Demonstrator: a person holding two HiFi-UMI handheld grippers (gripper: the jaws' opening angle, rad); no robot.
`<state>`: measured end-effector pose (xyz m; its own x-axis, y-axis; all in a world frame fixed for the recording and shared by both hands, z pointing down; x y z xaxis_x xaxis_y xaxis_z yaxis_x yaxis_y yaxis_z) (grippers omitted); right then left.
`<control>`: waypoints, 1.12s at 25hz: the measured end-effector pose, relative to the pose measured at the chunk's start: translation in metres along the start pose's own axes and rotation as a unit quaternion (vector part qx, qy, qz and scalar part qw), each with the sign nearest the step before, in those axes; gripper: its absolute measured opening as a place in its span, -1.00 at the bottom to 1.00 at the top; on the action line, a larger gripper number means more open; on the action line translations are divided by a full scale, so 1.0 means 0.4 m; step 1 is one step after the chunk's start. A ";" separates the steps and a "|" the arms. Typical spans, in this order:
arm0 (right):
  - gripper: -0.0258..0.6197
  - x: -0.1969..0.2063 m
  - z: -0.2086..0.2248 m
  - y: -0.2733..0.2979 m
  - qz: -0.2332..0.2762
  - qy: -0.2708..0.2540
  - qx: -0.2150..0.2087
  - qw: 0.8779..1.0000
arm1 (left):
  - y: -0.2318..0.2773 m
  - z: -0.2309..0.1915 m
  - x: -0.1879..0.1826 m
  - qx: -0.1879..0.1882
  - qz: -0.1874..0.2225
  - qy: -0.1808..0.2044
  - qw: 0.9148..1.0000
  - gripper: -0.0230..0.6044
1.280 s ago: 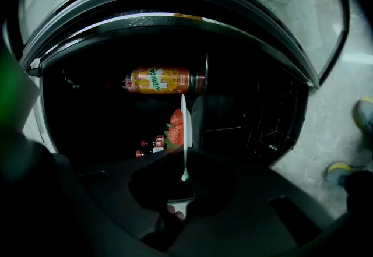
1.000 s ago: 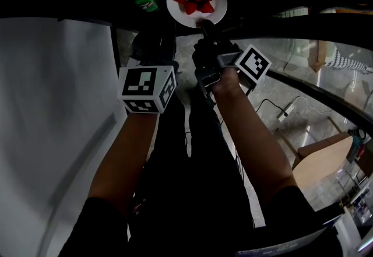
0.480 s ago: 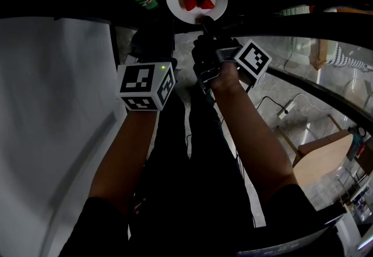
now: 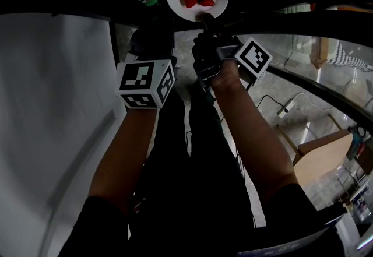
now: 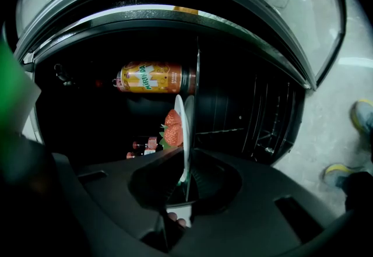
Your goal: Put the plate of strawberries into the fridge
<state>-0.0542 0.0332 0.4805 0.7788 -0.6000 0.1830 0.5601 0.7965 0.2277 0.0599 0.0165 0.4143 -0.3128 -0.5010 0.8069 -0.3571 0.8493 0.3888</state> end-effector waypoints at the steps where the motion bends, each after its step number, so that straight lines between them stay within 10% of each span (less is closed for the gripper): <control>1: -0.85 0.000 0.000 -0.002 -0.001 -0.002 0.000 1.000 | -0.001 0.001 0.000 0.000 0.000 0.000 1.000 -0.91; 17: -0.76 0.004 0.007 -0.030 -0.003 -0.012 -0.010 1.000 | 0.002 0.003 0.018 -0.001 -0.006 -0.001 1.000 -0.91; 22: -0.76 -0.002 -0.006 -0.050 -0.015 -0.100 -0.006 0.995 | 0.007 0.006 0.021 0.000 -0.006 -0.002 1.000 -0.91; 25: -0.76 -0.015 -0.021 -0.076 -0.016 -0.281 0.044 0.959 | 0.006 0.010 0.023 0.000 -0.004 0.001 1.000 -0.91; 28: -0.77 -0.016 -0.052 -0.093 -0.013 -0.477 0.087 0.875 | 0.005 0.013 0.023 0.000 -0.003 0.007 1.000 -0.91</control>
<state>-0.0743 0.0089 0.4510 0.1308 -0.4735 0.8711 0.4576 0.8082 0.3706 0.0518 0.0126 0.4203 -0.2983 -0.5034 0.8109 -0.3587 0.8464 0.3935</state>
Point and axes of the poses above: the fingertips, and each gripper's own axes: y forward along the fingers, z to its right, x out of its underside, the point moved 2 cm from there along -y, backward along the fingers, and after that the axes turned 14 degrees about -y, right-handed, at the moved point
